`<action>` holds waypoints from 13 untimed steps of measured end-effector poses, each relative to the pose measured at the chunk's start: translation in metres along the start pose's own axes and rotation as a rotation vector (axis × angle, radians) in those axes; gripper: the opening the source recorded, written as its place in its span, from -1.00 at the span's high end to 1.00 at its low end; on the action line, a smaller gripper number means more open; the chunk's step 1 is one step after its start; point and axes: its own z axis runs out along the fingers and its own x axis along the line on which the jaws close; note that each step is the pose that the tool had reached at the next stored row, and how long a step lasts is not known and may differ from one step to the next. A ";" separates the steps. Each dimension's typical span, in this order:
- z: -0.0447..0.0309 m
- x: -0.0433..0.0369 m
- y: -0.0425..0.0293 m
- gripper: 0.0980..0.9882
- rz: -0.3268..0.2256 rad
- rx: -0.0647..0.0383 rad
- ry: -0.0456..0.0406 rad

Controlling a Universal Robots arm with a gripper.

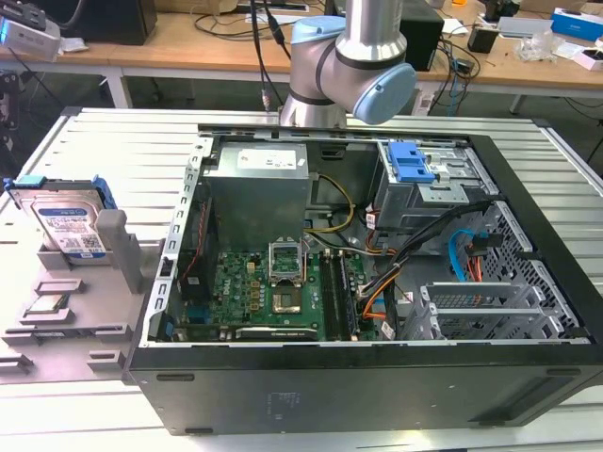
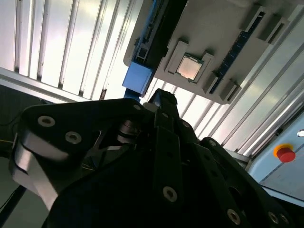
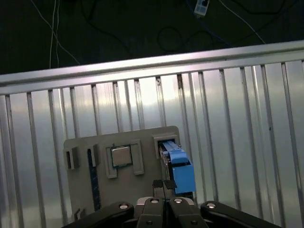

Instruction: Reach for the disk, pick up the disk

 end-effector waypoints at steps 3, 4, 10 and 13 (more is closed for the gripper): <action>0.0000 0.0000 0.0000 0.55 0.000 0.000 0.0000; 0.0000 0.0000 0.0000 0.55 0.000 0.000 0.0000; 0.0001 -0.0007 0.0001 0.14 -0.001 0.000 -0.0001; 0.0000 -0.0071 0.0009 0.14 -0.001 0.000 0.0001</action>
